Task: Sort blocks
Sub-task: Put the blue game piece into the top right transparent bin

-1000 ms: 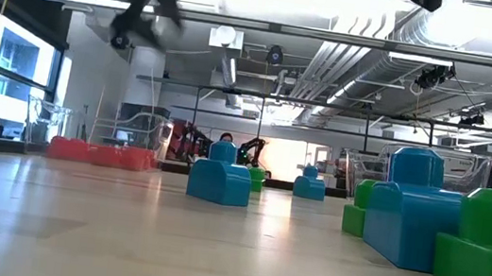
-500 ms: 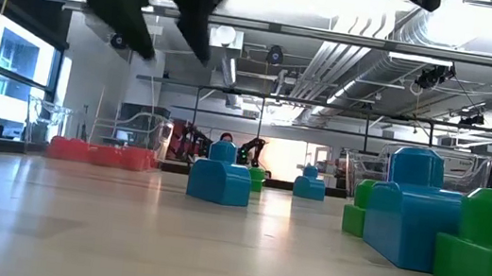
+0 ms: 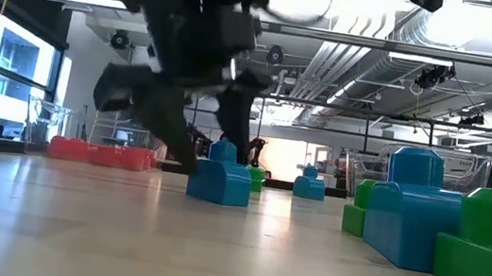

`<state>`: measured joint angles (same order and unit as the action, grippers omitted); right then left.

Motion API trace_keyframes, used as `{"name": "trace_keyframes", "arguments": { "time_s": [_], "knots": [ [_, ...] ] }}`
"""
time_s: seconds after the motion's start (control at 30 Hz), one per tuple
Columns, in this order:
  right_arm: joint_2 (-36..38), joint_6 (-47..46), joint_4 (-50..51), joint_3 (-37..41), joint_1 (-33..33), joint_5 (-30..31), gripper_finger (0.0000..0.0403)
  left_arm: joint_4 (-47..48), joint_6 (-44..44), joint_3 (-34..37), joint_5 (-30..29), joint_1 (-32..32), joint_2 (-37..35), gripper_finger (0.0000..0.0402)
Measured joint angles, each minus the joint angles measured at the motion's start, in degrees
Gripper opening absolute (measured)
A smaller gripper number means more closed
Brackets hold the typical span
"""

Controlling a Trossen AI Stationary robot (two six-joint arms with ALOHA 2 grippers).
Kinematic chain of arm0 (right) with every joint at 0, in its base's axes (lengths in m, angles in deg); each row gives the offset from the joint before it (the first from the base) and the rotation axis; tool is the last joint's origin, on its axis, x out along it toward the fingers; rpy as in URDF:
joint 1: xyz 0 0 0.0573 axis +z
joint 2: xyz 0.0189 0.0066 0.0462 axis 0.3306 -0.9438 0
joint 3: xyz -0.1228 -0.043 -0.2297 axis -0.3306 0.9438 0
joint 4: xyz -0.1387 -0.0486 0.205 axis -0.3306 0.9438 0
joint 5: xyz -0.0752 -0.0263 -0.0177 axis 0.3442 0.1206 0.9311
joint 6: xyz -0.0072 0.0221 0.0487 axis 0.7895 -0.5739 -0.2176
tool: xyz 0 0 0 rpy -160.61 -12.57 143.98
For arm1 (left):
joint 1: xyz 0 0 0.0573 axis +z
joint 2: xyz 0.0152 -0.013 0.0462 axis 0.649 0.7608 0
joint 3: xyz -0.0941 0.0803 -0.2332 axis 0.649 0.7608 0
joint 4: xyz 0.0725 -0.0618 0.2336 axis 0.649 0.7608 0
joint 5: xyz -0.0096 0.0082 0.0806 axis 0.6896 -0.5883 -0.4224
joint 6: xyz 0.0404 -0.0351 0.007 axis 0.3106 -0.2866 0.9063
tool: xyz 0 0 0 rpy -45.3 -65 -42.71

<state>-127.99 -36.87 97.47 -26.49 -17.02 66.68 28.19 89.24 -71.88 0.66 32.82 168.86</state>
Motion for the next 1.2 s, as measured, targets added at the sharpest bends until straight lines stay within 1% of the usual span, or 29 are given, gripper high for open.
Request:
{"name": "trace_keyframes", "arguments": {
  "time_s": [0.17, 0.27, 0.33, 0.4, 0.47, 0.5, 0.67, 0.77, 0.87, 0.93, 1.07, 1.2],
  "knots": [
    [0.0, -0.2, -0.6, 0.0, 0.0, 0.0, 0.0000, -0.1, -2.7, 0.0, 0.9, 1.8, 2.9, 0.0275],
    [0.0, -0.2, -1.2, 0.0, 0.0, 0.0, 0.0000, 0.6, -8.2, 0.0, 1.7, 2.7, 3.1, 0.0255],
    [0.0, -0.2, -1.2, 0.0, 0.0, 0.0, 0.0000, 1.2, -13.1, 0.0, 3.3, 3.4, 3.0, 0.0224],
    [0.0, 0.1, -1.1, 0.0, 0.0, 0.0, 0.0000, 1.3, -17.9, 0.0, 3.4, 4.0, 2.1, 0.0174],
    [0.0, 0.2, -0.8, 0.0, 0.0, 0.0, 0.0000, 1.0, -22.0, 0.0, 3.6, 4.6, 0.9, 0.0113],
    [0.0, 0.2, -0.6, 0.0, 0.0, 0.0, 0.0000, 1.0, -23.5, 0.0, 3.6, 5.2, 0.2, 0.0097],
    [0.0, 0.2, -0.8, 0.0, 0.0, 0.0, 0.0000, -1.3, -29.6, 0.0, 3.0, 8.8, -3.3, 0.0099],
    [0.6, 0.8, -0.4, 0.0, 0.0, 0.0, 0.0000, -4.8, -31.8, 0.0, 2.1, 11.6, -6.7, 0.0099],
    [1.7, 0.8, 2.1, 0.0, 0.0, 0.9, 0.0000, -10.7, -35.3, 0.0, 2.1, 14.6, -10.1, 0.0099],
    [2.4, 0.1, 5.4, 0.0, 0.0, 2.8, 0.0000, -15.3, -37.7, 0.0, 2.1, 16.3, -12.4, 0.0099],
    [2.7, -2.9, 15.6, 0.0, -0.1, 5.4, 0.0000, -23.8, -41.8, 0.0, 1.9, 18.9, -16.4, 0.0099],
    [1.9, -8.5, 26.5, 0.0, -2.3, 6.7, 0.0000, -28.5, -44.6, -0.1, 2.0, 19.8, -17.9, 0.0099]
  ]
}}
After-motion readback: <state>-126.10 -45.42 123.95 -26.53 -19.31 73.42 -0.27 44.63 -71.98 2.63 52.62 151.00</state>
